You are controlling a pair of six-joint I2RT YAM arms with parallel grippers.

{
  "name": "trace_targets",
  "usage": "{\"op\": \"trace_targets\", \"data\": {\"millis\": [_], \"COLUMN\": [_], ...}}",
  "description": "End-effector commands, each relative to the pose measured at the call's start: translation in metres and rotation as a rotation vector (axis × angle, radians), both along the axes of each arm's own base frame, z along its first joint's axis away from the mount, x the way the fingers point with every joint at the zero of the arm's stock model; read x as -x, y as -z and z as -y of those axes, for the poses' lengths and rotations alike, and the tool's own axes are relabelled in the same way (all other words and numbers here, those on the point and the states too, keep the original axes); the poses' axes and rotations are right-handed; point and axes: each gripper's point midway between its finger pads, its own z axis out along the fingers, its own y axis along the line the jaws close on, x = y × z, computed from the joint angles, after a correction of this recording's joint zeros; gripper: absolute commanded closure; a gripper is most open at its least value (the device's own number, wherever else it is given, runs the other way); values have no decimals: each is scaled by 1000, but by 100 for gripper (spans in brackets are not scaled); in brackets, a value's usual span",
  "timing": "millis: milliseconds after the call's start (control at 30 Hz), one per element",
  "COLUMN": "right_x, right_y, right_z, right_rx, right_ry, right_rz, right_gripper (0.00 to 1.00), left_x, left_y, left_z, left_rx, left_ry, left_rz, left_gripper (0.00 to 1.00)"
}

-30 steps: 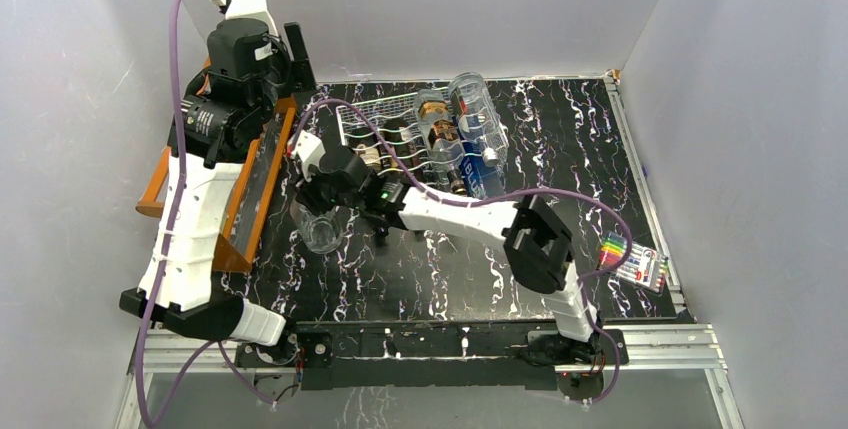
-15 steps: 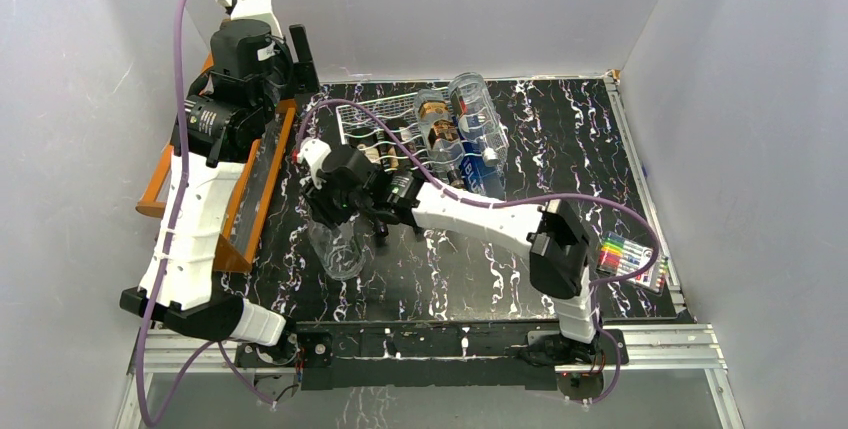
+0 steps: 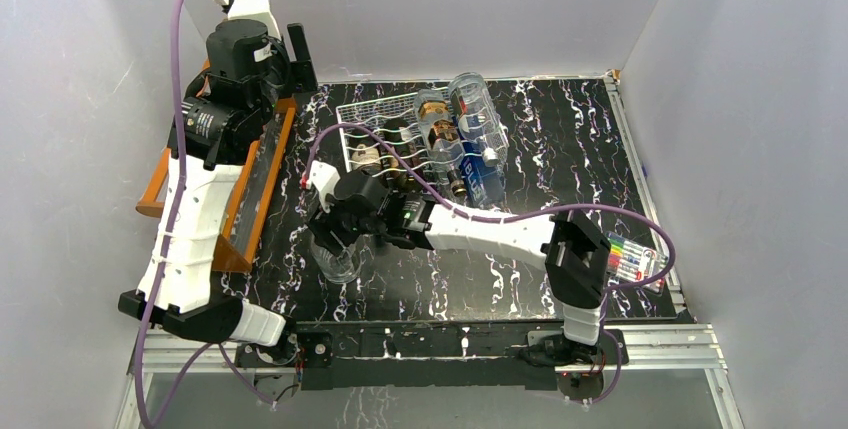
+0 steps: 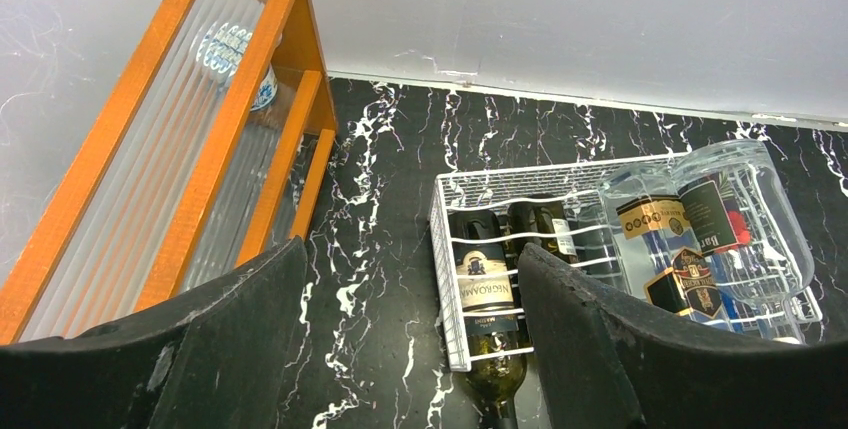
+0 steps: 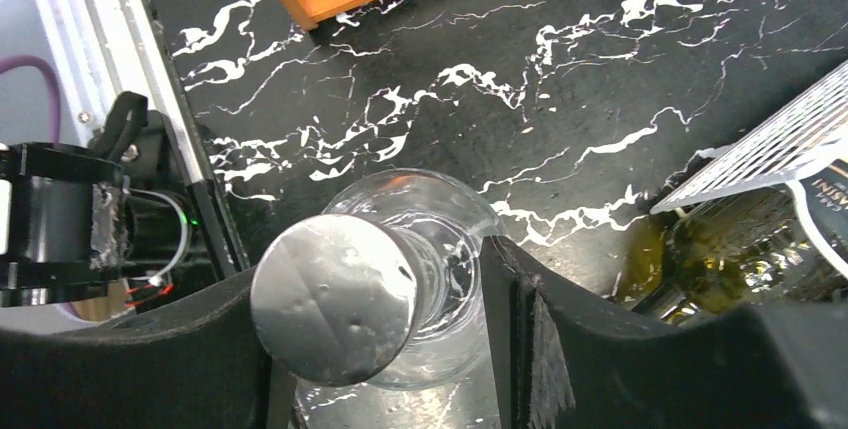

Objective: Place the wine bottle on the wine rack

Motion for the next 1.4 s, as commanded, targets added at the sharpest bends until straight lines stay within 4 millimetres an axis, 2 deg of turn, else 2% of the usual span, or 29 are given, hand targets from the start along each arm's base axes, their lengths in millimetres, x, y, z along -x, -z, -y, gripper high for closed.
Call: {"op": "trace_targets", "data": {"millis": [0,167,400,500,767,1233,1300,1367], "right_x": [0,-3,-4,-2,-6,-1,-1,-1], "right_y": [-34,-51,-62,-61,-58,-45,-44,-43], "right_z": [3,5,0,-5,-15,-11,-10,-9], "right_rx": [-71,-96,-87,-80,-60,-18,-14,-11], "right_ry": [12,48,53,34,27,9,7,2], "right_rz": [27,18,2,-6,1,-14,-13,-12], "right_gripper": [27,19,18,21,40,41,46,55], "left_x": [9,8,9,9,9,7,6,6], "left_y": [-18,-23,-25,-25,-24,-19,-18,-18], "left_z": [-6,-8,-9,-9,-8,-6,-6,-6], "left_rx": [0,1,2,1,-1,-3,-3,-4], "left_ry": [-11,-20,-22,-22,-22,-14,-14,-12], "left_rz": [57,68,73,72,69,57,55,54], "left_gripper": [24,24,23,23,23,23,23,23]}}
